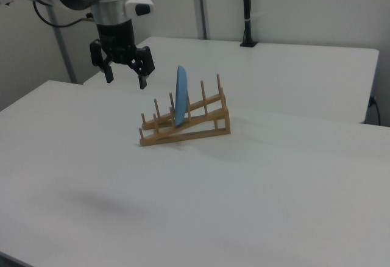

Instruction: Pick plate from plate rack

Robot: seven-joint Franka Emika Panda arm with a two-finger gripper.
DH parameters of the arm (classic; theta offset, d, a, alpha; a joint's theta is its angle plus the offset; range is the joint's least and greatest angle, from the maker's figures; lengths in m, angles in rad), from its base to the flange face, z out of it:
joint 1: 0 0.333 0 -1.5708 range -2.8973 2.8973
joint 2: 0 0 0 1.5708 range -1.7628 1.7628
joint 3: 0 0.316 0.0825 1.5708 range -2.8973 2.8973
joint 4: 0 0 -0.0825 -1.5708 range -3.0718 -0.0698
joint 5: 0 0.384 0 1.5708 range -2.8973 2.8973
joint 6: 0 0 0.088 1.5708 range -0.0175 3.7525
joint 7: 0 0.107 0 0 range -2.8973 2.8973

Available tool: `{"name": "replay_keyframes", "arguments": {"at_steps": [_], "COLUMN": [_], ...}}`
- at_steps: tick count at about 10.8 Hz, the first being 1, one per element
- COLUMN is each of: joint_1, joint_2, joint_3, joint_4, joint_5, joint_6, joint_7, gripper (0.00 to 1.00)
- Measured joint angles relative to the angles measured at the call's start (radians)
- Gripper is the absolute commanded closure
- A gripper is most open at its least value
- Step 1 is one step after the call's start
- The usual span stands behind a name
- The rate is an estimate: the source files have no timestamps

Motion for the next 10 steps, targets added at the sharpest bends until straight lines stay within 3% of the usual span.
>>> {"name": "replay_keyframes", "arguments": {"at_steps": [3,5,7,10], "joint_1": [-0.004,-0.021,-0.046,-0.045], "joint_2": [-0.001,-0.001,0.004,0.044], "joint_3": [0.000,-0.004,-0.011,-0.008], "joint_4": [0.000,-0.002,-0.026,-0.133], "joint_5": [-0.044,-0.052,-0.052,-0.045], "joint_6": [-0.040,0.020,0.203,0.610], "joint_7": [-0.016,-0.026,-0.046,-0.029], "gripper": [0.00,0.00,0.00,0.00]}}
